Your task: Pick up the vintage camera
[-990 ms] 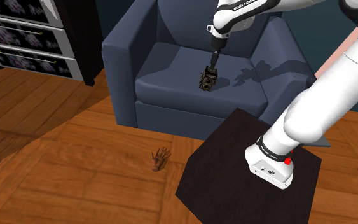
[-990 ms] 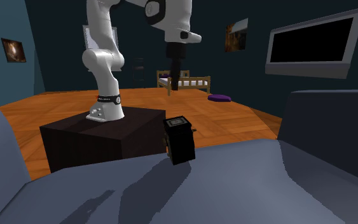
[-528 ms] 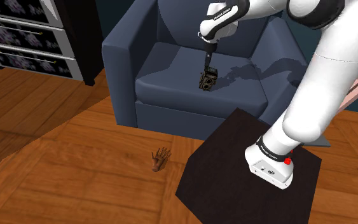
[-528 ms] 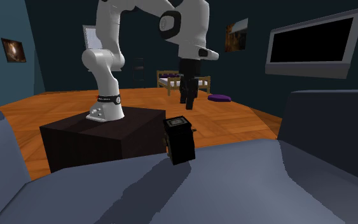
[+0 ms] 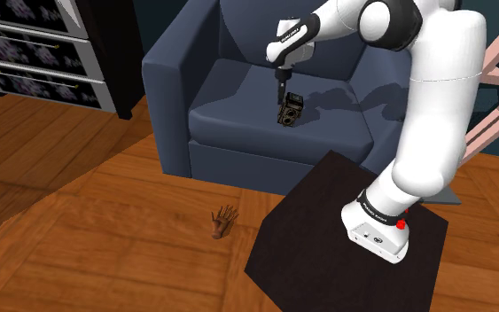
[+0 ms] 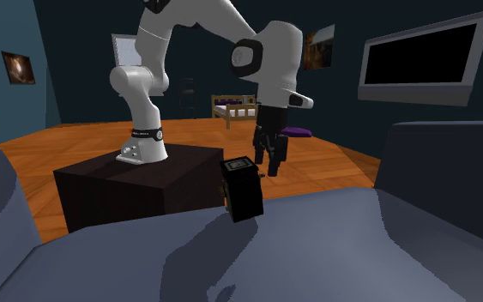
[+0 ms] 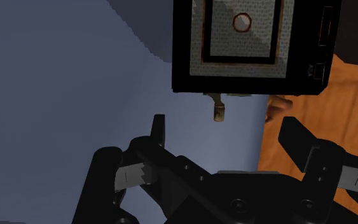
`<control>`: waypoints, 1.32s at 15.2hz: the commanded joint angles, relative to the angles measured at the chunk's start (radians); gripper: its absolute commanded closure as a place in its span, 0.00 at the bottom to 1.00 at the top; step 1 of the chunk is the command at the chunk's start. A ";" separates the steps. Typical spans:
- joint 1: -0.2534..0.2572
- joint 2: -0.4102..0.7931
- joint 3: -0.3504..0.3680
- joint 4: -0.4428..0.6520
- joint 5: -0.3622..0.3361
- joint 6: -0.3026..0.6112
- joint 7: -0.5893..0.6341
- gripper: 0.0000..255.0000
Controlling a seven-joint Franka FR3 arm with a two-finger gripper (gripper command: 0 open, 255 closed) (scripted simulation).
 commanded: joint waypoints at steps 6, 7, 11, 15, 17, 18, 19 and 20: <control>-0.009 0.055 0.011 0.000 0.015 0.054 -0.006 0.00; -0.009 0.055 0.011 0.000 0.015 0.054 -0.006 1.00; -0.009 0.055 0.011 -0.002 0.015 0.055 -0.006 1.00; -0.009 0.055 0.011 -0.002 0.015 0.056 -0.007 1.00; -0.008 0.046 0.009 0.001 0.013 0.044 -0.005 1.00; -0.006 0.036 0.007 0.001 0.010 0.034 -0.005 1.00; -0.005 0.027 0.006 0.002 0.007 0.025 -0.004 1.00; -0.003 0.018 0.004 0.004 0.005 0.015 -0.003 1.00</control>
